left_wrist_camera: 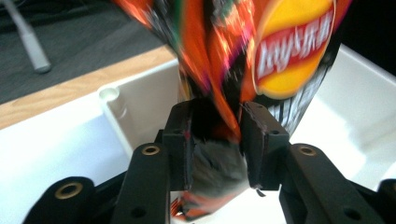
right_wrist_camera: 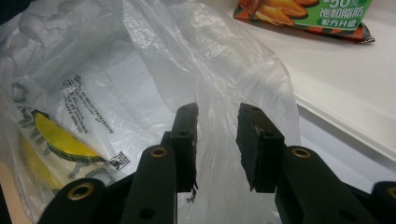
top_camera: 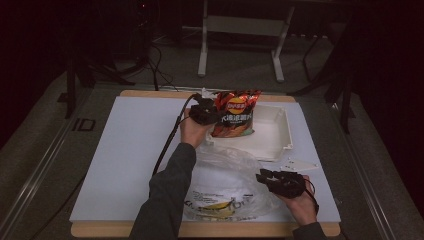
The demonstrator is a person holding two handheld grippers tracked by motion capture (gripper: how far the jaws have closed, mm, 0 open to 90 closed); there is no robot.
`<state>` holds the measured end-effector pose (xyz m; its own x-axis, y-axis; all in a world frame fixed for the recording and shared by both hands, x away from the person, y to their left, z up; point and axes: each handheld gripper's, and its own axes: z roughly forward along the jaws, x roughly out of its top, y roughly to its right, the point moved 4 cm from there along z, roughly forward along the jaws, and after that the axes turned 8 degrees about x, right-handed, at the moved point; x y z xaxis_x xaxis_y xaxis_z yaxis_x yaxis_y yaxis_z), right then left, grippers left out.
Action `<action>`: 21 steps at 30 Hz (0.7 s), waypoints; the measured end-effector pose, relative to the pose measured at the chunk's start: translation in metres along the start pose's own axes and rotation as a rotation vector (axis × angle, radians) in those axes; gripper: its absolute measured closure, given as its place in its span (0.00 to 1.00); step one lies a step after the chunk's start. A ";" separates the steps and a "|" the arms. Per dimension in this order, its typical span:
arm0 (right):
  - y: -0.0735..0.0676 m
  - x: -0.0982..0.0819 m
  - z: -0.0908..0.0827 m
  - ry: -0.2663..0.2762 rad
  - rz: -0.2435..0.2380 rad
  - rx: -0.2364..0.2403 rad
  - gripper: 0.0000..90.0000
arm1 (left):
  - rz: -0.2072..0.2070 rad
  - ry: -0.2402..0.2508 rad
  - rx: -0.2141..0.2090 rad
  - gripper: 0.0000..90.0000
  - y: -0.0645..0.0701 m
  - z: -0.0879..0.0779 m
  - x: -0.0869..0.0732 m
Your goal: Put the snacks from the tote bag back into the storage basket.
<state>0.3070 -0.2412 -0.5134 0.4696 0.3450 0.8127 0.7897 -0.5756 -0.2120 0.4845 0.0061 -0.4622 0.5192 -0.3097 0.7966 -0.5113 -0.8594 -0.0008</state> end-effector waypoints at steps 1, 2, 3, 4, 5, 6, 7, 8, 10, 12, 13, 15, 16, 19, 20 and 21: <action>0.000 0.000 0.000 0.001 -0.002 -0.001 0.76 | 0.002 -0.009 0.000 0.69 0.001 0.002 -0.002; 0.000 0.000 0.000 0.000 -0.002 0.000 0.76 | 0.000 -0.012 -0.002 0.69 0.001 0.004 -0.003; 0.000 0.000 0.000 0.000 -0.002 -0.001 0.76 | 0.000 -0.012 -0.002 0.69 0.001 0.004 -0.003; 0.000 0.000 0.000 0.000 -0.001 -0.001 0.76 | -0.006 -0.015 0.001 0.70 0.002 0.006 -0.005; 0.000 0.000 0.000 -0.001 0.001 0.000 0.76 | 0.000 -0.023 0.007 0.70 0.002 0.006 -0.006; 0.000 0.000 0.000 -0.001 -0.001 0.000 0.76 | 0.006 -0.031 0.014 0.70 0.002 0.007 -0.007; 0.000 0.000 0.000 -0.002 -0.001 0.000 0.76 | 0.012 -0.037 0.022 0.70 0.002 0.008 -0.008; 0.000 0.000 0.000 -0.002 -0.002 0.001 0.76 | 0.021 -0.048 0.033 0.71 0.002 0.009 -0.009; 0.000 -0.001 0.000 -0.002 0.000 0.001 0.76 | 0.037 -0.069 0.048 0.72 0.001 0.011 -0.012; 0.001 -0.001 0.000 -0.002 -0.001 -0.001 0.76 | 0.033 -0.083 0.055 0.73 -0.001 0.013 -0.015; 0.001 -0.001 0.000 -0.002 0.000 -0.001 0.76 | 0.031 -0.086 0.057 0.74 -0.001 0.014 -0.016; 0.001 -0.002 0.000 -0.004 0.003 0.000 0.76 | 0.044 -0.102 0.058 0.76 -0.001 0.015 -0.018; 0.000 -0.002 0.000 -0.005 0.004 0.000 0.76 | 0.052 -0.106 0.059 0.76 0.000 0.016 -0.019; 0.000 -0.002 0.000 -0.006 0.003 0.001 0.76 | 0.063 -0.109 0.054 0.80 0.001 0.015 -0.019; 0.000 -0.002 0.000 -0.005 0.003 0.002 0.76 | 0.061 -0.105 0.050 0.80 0.002 0.015 -0.019; 0.000 -0.002 0.000 -0.006 0.004 0.002 0.76 | 0.069 -0.100 0.041 0.81 0.004 0.014 -0.018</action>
<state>0.3064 -0.2417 -0.5152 0.4746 0.3471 0.8089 0.7889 -0.5753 -0.2161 0.4826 0.0031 -0.4852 0.5501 -0.4059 0.7298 -0.5205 -0.8500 -0.0803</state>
